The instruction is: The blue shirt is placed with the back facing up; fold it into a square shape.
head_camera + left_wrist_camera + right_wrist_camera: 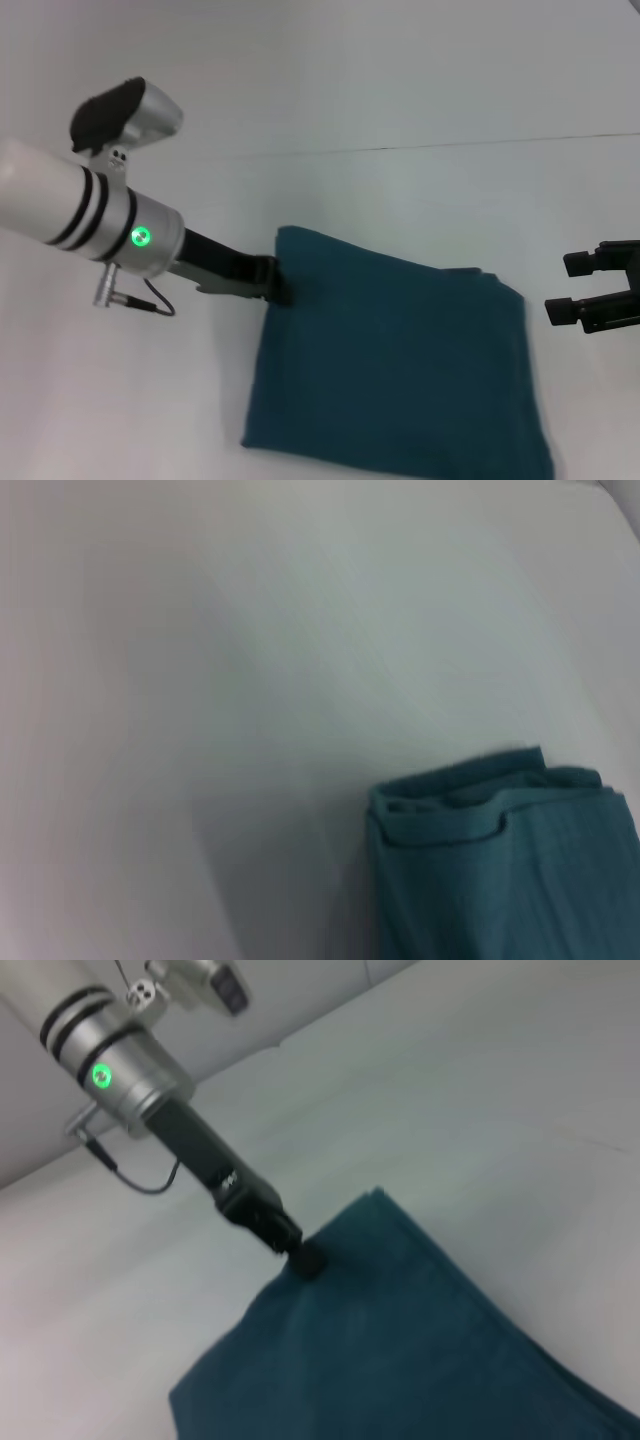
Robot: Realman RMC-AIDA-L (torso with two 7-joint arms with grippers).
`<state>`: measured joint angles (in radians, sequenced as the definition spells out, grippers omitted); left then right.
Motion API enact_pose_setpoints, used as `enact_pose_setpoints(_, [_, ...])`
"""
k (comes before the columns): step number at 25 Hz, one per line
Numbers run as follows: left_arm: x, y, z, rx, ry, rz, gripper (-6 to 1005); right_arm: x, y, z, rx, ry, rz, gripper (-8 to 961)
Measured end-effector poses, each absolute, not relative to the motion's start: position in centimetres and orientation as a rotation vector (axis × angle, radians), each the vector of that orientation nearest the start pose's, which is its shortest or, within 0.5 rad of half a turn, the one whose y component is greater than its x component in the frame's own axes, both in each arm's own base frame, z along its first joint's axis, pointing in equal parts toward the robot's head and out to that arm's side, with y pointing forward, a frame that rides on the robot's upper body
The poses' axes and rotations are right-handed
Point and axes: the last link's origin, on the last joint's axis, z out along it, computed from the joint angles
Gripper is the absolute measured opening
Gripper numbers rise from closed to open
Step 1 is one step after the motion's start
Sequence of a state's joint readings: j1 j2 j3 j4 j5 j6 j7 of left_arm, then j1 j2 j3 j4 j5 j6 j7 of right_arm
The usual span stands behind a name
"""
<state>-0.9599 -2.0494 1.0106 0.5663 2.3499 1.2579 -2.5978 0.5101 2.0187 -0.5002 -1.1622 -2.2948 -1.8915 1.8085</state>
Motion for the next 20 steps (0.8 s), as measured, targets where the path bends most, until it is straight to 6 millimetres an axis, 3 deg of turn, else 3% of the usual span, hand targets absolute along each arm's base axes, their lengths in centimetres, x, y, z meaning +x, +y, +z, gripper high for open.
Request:
enact_pose_setpoints(8, [-18.5,43.2,-2.6,-2.383,-1.549,0.038,56,26.5,31.8,11.2,-2.703,0.826,0.33,930])
enact_pose_setpoints(20, [-23.0,43.5,1.5,-2.198,-1.589,0.028,73,25.2,32.7,10.6,-2.743,0.784,0.305,930])
